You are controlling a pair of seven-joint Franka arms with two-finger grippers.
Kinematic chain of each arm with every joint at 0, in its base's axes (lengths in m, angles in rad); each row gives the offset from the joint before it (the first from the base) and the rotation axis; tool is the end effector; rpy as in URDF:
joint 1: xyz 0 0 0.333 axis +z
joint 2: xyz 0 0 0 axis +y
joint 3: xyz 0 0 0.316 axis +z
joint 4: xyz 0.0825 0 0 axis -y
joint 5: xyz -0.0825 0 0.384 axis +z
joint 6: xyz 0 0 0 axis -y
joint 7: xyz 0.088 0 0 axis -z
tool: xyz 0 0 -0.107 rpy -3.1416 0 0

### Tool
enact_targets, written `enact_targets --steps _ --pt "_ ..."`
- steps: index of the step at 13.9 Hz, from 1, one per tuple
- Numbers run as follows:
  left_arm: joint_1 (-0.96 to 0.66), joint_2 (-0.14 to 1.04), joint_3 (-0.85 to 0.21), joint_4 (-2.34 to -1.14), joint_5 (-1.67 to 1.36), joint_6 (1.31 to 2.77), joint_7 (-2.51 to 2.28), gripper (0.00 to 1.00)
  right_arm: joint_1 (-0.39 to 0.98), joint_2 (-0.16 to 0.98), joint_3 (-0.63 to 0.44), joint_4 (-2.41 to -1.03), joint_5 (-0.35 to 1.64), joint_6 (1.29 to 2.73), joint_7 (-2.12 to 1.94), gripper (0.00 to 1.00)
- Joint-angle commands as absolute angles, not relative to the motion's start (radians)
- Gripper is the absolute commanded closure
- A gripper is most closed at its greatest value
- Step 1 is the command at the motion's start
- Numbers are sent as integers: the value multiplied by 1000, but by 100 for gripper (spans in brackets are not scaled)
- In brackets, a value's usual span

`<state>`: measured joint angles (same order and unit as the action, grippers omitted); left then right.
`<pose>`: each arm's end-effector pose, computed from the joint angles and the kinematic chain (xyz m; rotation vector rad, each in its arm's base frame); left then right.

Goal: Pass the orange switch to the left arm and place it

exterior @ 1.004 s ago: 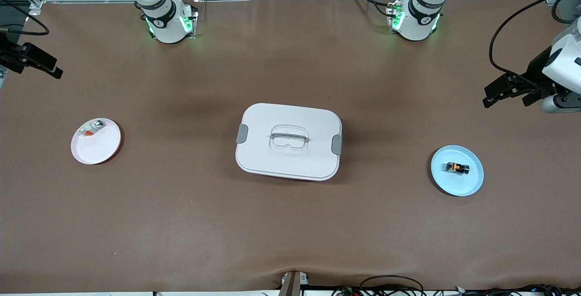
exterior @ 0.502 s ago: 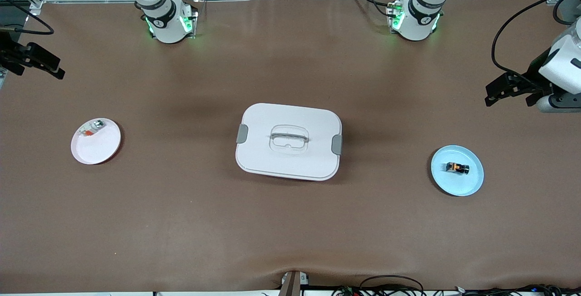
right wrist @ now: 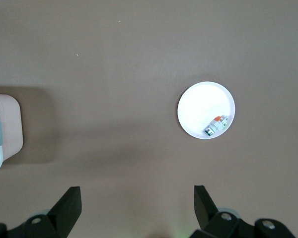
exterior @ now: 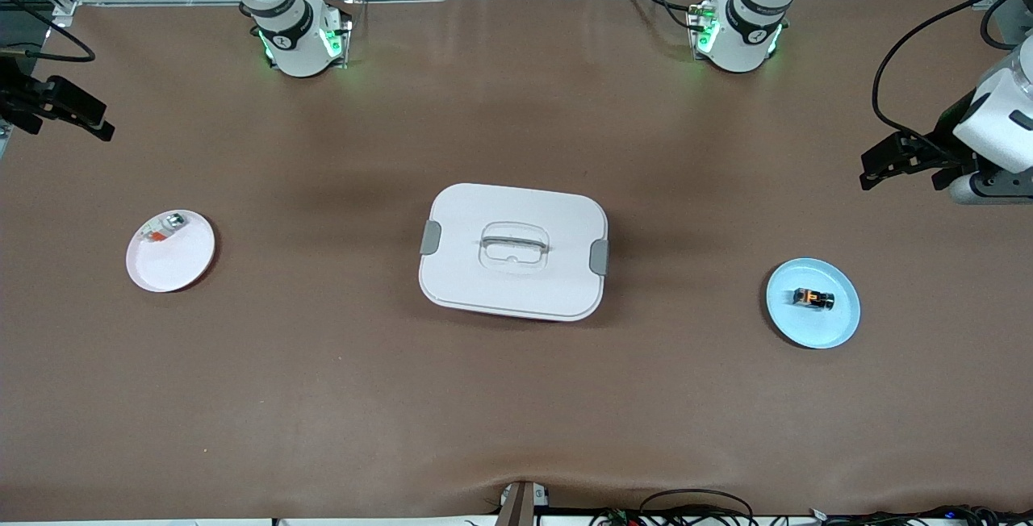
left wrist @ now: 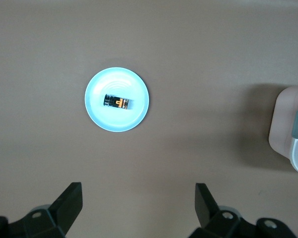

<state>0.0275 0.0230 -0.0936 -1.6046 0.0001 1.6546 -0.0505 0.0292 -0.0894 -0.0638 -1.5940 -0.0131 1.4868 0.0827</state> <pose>0.5674 -0.0370 0.6031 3.1376 -0.0244 0.0423 0.5174 -0.0211 0.6542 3.1282 -0.1847 -0.0279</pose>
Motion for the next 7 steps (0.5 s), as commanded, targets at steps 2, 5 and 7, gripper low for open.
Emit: enact_targets --steps 2,5,7 --pt "28 31 -89 -1582 18 1634 -28 0 26 -112 -67 -1623 3 1493 103 0" --pt "29 31 -89 -1580 18 1634 -26 0 26 -115 -68 -1623 3 1491 101 0" --pt "34 31 -89 -1580 18 1634 -25 0 26 -117 -67 -1621 3 1491 101 0"
